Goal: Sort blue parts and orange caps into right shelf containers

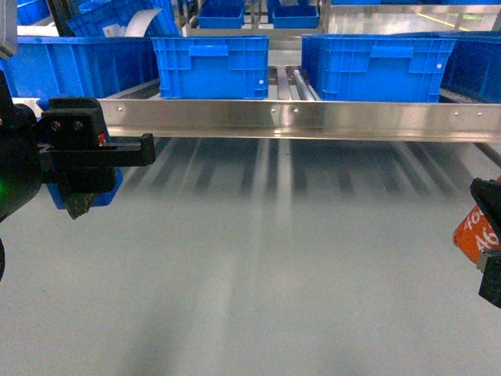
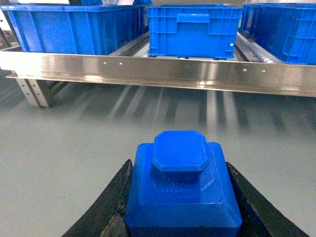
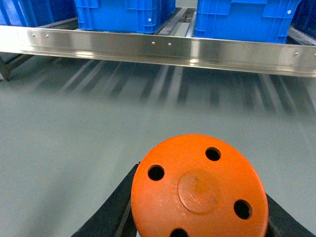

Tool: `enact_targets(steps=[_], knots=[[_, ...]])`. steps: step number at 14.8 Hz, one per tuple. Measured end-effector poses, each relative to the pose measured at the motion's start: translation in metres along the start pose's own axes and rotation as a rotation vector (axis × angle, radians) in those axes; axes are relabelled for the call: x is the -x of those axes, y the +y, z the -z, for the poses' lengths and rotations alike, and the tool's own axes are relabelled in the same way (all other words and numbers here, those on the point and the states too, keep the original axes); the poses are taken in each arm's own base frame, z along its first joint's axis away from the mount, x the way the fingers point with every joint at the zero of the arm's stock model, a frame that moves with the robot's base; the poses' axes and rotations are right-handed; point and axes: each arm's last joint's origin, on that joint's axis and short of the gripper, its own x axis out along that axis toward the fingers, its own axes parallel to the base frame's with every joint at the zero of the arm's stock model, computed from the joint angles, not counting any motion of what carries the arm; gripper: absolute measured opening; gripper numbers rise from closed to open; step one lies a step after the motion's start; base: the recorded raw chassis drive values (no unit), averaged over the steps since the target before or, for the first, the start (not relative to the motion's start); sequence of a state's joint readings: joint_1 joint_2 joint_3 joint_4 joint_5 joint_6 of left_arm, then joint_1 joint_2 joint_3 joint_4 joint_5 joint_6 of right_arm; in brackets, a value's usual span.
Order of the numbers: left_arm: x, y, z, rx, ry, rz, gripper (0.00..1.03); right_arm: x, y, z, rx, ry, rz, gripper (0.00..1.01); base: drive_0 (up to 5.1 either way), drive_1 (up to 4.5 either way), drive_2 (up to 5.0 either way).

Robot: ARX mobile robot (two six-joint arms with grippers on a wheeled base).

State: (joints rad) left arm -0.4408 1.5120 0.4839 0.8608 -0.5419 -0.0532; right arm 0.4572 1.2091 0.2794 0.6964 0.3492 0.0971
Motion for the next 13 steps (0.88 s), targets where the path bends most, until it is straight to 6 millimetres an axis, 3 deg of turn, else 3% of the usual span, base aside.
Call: enact_targets(steps=[1, 13], knots=[[0.0000, 0.0000, 0.0002, -0.001, 0.002, 0.000, 0.40, 0.0000, 0.0000, 0.0000, 0.000, 0.000, 0.000, 0.44, -0.1, 4.22, -4.4], [0.0001, -0.0002, 0.0002, -0.001, 0.002, 0.001, 0.40, 0.0000, 0.0000, 0.0000, 0.000, 0.000, 0.000, 0.44, 0.0, 0.00, 0.0]])
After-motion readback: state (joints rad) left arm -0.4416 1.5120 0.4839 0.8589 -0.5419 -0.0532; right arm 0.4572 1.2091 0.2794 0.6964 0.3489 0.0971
